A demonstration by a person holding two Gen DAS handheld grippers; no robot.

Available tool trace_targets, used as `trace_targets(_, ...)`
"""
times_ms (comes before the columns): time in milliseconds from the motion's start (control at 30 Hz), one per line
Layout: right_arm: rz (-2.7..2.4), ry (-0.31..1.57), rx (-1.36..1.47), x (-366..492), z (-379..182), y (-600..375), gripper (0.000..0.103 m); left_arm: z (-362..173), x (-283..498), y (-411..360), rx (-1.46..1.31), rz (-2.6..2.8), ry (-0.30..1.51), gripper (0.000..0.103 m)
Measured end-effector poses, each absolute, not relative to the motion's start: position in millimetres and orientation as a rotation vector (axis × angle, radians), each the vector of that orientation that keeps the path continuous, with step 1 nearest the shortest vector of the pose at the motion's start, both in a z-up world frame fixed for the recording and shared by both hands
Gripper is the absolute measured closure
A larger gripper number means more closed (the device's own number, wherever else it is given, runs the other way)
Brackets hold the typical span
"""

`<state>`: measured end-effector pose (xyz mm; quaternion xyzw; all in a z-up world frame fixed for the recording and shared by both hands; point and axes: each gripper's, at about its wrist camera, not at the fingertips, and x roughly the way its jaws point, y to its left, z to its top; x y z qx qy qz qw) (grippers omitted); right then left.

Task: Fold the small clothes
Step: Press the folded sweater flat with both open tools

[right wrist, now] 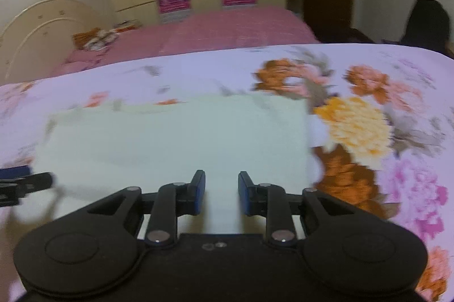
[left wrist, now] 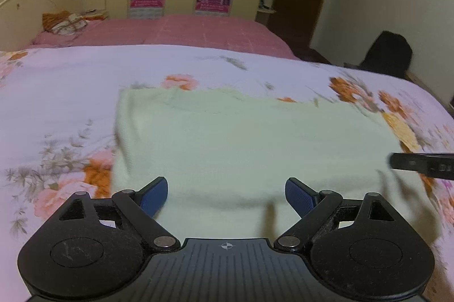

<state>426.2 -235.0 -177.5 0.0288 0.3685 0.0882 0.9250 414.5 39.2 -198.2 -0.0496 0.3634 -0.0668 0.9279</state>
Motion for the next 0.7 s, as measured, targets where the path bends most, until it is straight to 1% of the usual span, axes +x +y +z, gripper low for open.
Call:
trace_targets(133,0.233,0.774,0.052,421,-180,-210,0.077,-202,407,25,-0.077,-0.144,0.775,0.014)
trace_targets(300,0.244,0.815,0.015,406,-195,-198,0.075,-219,395,22,-0.025,-0.127,0.807,0.014)
trace_targets(433,0.209,0.832,-0.006,392,-208,-210,0.075,-221,385,24,0.003,-0.126,0.799,0.014)
trace_targets(700,0.133,0.824,-0.025,365,-208,-242,0.075,-222,359,39,0.021,-0.112,0.795,0.014)
